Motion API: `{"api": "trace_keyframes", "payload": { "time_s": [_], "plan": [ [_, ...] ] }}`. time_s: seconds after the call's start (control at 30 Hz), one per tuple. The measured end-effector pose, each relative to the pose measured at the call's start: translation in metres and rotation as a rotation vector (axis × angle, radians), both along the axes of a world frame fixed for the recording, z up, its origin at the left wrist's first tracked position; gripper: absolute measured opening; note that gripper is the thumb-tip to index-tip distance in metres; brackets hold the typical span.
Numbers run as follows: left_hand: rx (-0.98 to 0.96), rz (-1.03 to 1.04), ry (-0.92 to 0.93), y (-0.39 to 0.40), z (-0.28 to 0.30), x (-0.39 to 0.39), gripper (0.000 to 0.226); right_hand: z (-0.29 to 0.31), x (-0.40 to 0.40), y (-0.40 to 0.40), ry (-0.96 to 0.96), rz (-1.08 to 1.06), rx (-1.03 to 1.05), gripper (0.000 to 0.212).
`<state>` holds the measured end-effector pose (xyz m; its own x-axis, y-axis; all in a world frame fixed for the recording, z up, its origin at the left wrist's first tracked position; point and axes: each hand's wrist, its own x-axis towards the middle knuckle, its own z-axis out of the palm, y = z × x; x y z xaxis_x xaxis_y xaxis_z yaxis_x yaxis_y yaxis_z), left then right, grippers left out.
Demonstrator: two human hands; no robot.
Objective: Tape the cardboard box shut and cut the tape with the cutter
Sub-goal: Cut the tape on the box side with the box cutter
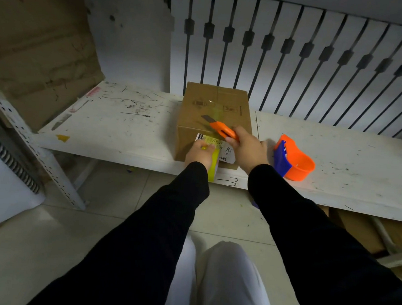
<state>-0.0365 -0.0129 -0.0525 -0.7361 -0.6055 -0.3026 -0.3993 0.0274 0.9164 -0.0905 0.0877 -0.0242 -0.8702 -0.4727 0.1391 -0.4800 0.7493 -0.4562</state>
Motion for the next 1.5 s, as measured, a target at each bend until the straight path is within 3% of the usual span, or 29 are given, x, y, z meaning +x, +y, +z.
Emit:
{"api": "trace_keyframes", "payload": {
  "time_s": [0.37, 0.53, 0.87, 1.5],
  "plan": [
    [0.078, 0.032, 0.01, -0.003, 0.001, -0.005, 0.036, 0.001, -0.008, -0.014, -0.05, -0.083, -0.007, 0.022],
    [0.17, 0.098, 0.093, 0.001, 0.0, -0.001, 0.032, 0.01, -0.005, -0.002, -0.072, 0.01, 0.017, 0.021],
    [0.235, 0.276, 0.123, -0.001, 0.002, 0.001, 0.028, 0.008, -0.003, 0.016, 0.373, 0.037, 0.237, 0.03],
    [0.161, 0.29, 0.053, 0.004, 0.01, 0.0, 0.03, 0.006, 0.009, 0.004, 0.464, -0.009, 0.418, 0.036]
  ]
}}
